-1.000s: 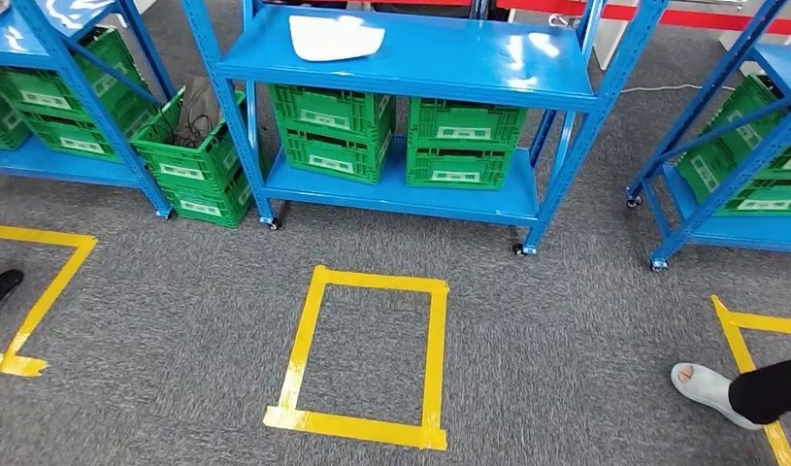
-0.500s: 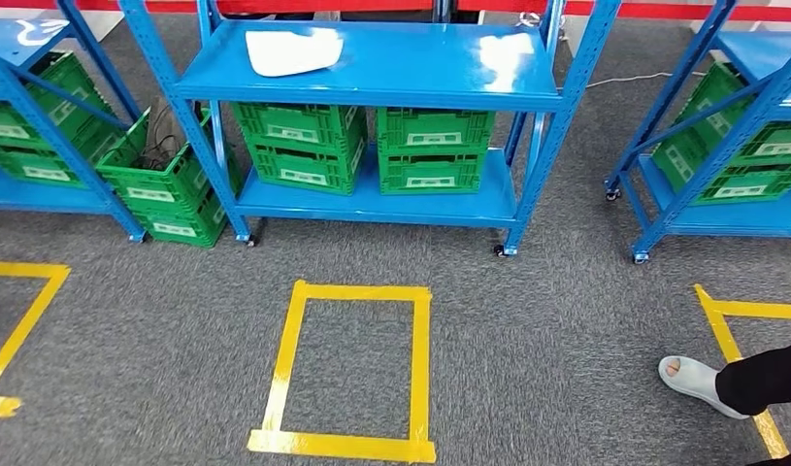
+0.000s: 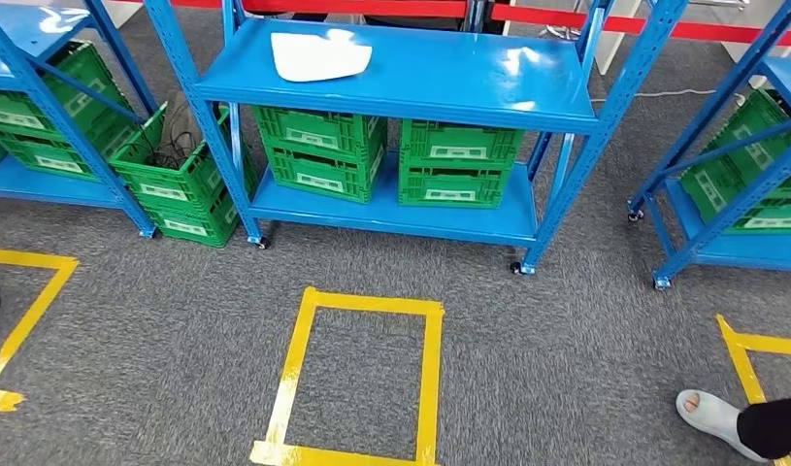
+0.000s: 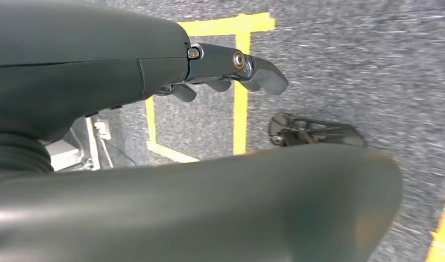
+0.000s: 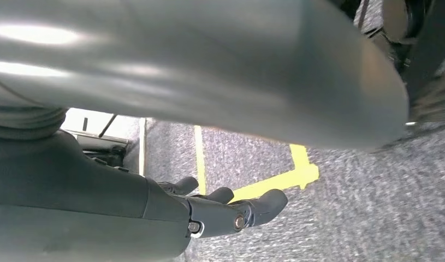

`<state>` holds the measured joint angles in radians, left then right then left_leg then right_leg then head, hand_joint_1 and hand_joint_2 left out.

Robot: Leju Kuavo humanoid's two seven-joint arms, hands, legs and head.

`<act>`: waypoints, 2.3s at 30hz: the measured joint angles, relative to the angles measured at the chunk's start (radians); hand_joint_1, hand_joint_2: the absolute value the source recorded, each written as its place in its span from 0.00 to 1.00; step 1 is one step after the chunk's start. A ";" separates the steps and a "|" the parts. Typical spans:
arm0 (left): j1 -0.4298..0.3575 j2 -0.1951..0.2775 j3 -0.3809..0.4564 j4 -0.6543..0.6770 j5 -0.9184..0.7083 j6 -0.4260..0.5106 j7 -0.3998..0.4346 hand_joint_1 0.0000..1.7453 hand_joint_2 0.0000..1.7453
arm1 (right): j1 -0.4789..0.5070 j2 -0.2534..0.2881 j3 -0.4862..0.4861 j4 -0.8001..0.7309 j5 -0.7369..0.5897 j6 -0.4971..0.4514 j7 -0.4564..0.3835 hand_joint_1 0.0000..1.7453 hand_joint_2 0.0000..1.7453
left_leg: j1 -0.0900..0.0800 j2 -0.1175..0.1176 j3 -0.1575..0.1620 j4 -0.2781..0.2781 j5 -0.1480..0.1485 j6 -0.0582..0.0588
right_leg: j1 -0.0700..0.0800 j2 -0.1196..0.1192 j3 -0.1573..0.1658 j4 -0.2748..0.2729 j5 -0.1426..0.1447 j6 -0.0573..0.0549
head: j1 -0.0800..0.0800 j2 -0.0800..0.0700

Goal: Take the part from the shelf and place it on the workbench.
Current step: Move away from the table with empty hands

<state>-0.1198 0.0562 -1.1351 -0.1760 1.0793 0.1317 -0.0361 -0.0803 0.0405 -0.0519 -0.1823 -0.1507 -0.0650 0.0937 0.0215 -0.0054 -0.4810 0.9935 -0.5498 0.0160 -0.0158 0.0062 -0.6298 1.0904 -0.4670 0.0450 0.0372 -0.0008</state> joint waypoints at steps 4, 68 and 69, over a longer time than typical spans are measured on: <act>-0.008 -0.004 0.000 0.000 -0.007 0.000 -0.007 0.00 0.00 | -0.005 0.002 0.000 0.001 -0.003 -0.005 0.002 0.00 0.00 | 0.000 0.004 0.018 -0.010 -0.024 -0.024 | 0.011 -0.001 0.043 -0.061 -0.006 -0.027 | -0.001 0.000; -0.008 -0.063 -0.050 0.007 -0.033 0.012 0.061 0.00 0.00 | -0.010 0.027 0.000 0.000 -0.021 -0.057 0.028 0.00 0.00 | -0.004 0.000 -0.037 0.052 -0.026 -0.023 | 0.008 0.001 0.074 -0.080 -0.021 -0.039 | -0.011 0.000; -0.009 -0.063 -0.050 0.007 -0.032 0.012 0.060 0.00 0.00 | -0.010 0.028 0.000 0.000 -0.021 -0.057 0.029 0.00 0.00 | -0.004 0.001 -0.063 0.101 -0.047 -0.025 | 0.007 0.000 0.080 -0.085 -0.022 -0.044 | -0.017 0.000</act>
<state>-0.1288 -0.0072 -1.1852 -0.1687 1.0477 0.1433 0.0235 -0.0901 0.0684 -0.0519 -0.1824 -0.1715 -0.1223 0.1230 0.0176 -0.0046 -0.5441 1.0945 -0.5972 -0.0090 -0.0085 0.0065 -0.5497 1.0056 -0.4887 0.0006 0.0204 -0.0008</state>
